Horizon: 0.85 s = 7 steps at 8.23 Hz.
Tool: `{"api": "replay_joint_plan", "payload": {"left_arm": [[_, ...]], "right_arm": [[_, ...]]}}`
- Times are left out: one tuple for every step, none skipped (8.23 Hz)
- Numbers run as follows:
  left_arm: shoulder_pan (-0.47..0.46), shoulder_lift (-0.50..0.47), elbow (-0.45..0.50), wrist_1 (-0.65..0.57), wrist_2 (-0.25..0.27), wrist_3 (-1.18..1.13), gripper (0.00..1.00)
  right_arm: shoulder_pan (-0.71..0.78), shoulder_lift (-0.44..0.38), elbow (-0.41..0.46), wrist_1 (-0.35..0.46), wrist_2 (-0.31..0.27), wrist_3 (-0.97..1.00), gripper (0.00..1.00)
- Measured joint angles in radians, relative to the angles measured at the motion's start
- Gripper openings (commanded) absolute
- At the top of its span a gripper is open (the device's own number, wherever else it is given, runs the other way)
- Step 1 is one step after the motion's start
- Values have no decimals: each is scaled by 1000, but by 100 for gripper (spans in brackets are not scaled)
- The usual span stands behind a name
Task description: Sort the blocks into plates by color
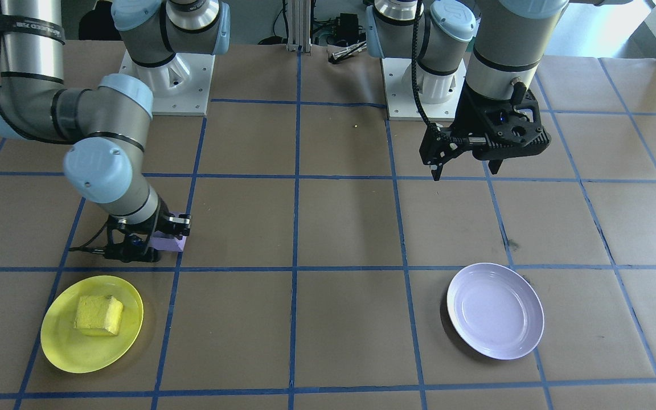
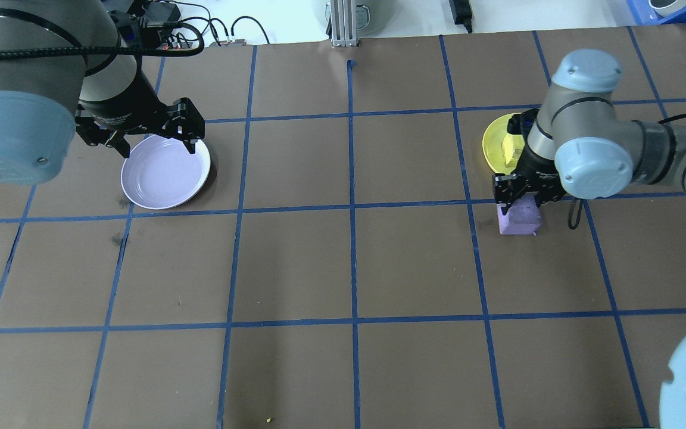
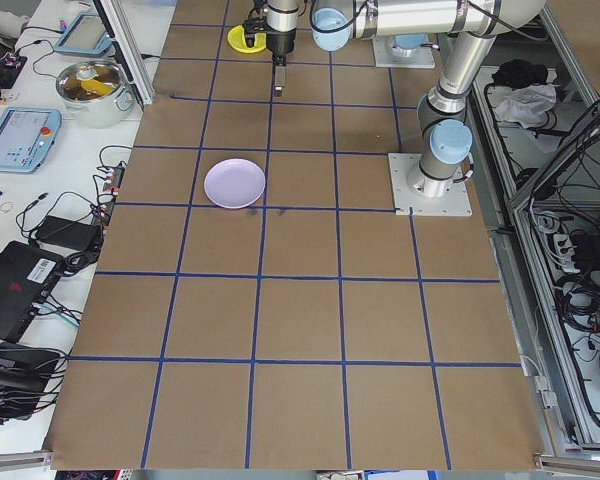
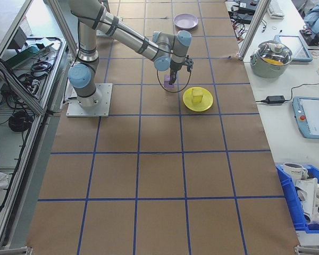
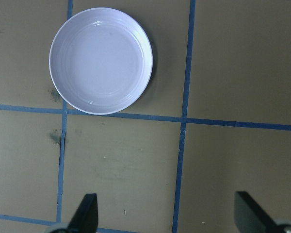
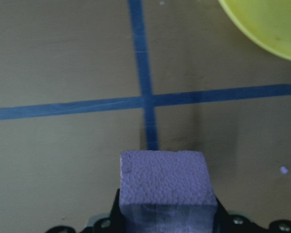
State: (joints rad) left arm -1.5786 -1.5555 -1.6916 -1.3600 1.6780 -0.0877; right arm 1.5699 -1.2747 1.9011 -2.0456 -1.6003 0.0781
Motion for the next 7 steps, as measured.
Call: {"api": "replay_joint_plan", "payload": {"left_arm": [[0,0,1,0,-2,-2,100],[0,0,1,0,-4,-7,100],[1,0,1,-1,-4,-11,100],[1,0,1,-2,-1,-11,100],[1,-1,1,-2,2,-10,100],[1,-1,0,-2,4,-6,100],[1,-3,0,-2,4,-3,100]], "right_arm": [[110,3,-13,-2,0,122,20],[203,9,-37,-3,6,214,20],[279,23,-66,-4,34,291,20],[343,46,-100,-4,68,358,20],[395,73,-134,-6,91,406,20],[434,99,-165,-6,116,440,43],[460,118,-188,-7,146,471,99]]}}
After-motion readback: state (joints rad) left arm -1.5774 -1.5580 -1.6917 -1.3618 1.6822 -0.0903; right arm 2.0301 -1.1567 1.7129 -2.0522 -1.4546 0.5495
